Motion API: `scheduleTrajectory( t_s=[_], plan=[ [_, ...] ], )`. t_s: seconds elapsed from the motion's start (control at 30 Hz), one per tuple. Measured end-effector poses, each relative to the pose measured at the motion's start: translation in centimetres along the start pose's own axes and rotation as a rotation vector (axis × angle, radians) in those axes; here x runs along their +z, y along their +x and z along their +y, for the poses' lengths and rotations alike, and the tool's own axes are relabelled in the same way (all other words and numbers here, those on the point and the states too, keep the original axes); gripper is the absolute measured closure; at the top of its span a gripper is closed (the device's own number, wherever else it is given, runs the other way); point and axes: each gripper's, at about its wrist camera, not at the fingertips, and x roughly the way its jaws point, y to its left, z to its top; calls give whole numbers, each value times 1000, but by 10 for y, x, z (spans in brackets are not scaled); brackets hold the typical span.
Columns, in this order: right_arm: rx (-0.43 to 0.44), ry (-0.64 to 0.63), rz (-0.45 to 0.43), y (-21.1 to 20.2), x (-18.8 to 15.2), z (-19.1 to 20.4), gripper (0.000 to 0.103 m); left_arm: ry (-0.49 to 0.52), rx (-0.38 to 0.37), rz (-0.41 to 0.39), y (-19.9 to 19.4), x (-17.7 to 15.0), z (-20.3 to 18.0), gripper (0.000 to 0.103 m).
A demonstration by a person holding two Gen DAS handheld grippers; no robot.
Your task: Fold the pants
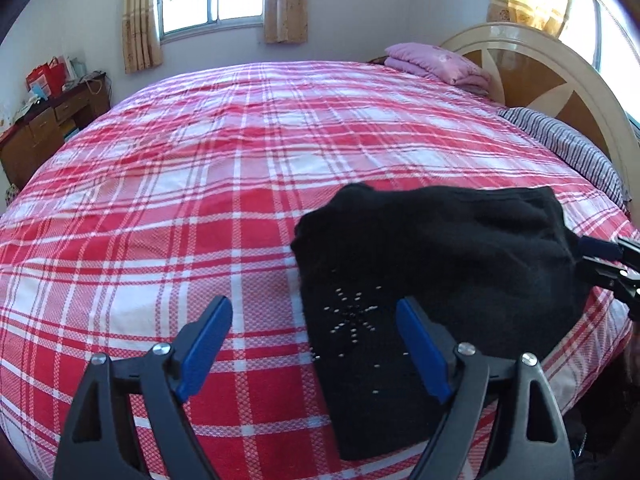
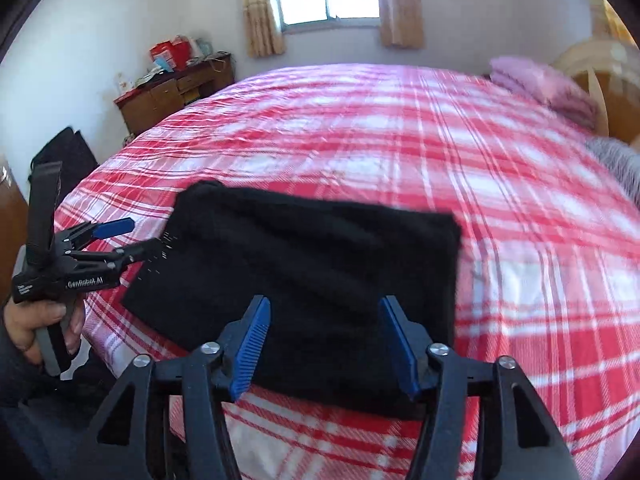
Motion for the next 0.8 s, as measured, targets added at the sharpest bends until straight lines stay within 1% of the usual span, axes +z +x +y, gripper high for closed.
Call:
scheduleTrajectory(
  t_s=[0.1, 0.17, 0.23, 0.3, 0.33, 0.37, 0.4, 0.47, 0.5, 0.63, 0.8],
  plan=[
    [42, -40, -28, 5, 11, 22, 39, 39, 18, -17, -4, 1, -8, 11],
    [74, -47, -17, 14, 15, 35, 39, 58, 36, -21, -5, 2, -10, 11],
    [84, -66, 4, 26, 16, 45, 39, 59, 42, -20, -4, 2, -9, 11],
    [59, -90, 37, 41, 13, 54, 39, 49, 40, -14, -2, 2, -7, 11],
    [34, -99, 63, 51, 10, 56, 39, 45, 40, -11, -1, 1, -6, 11],
    [16, -102, 110, 65, 4, 56, 39, 43, 41, -10, 0, 1, -5, 11],
    [13, -106, 129, 71, 1, 57, 38, 42, 40, -8, 0, 1, -4, 11],
    [7, -137, 100, 70, -3, 59, 37, 42, 39, -5, 1, 0, -5, 11],
    [8, -138, 107, 70, -3, 59, 37, 43, 39, -4, 1, 0, -6, 11],
    [33, -93, 99, 64, 0, 52, 37, 44, 27, 1, 2, -2, -9, 11],
    [18, -27, 17, 41, 6, 36, 37, 58, 8, -9, 0, -4, -17, 11]
  ],
)
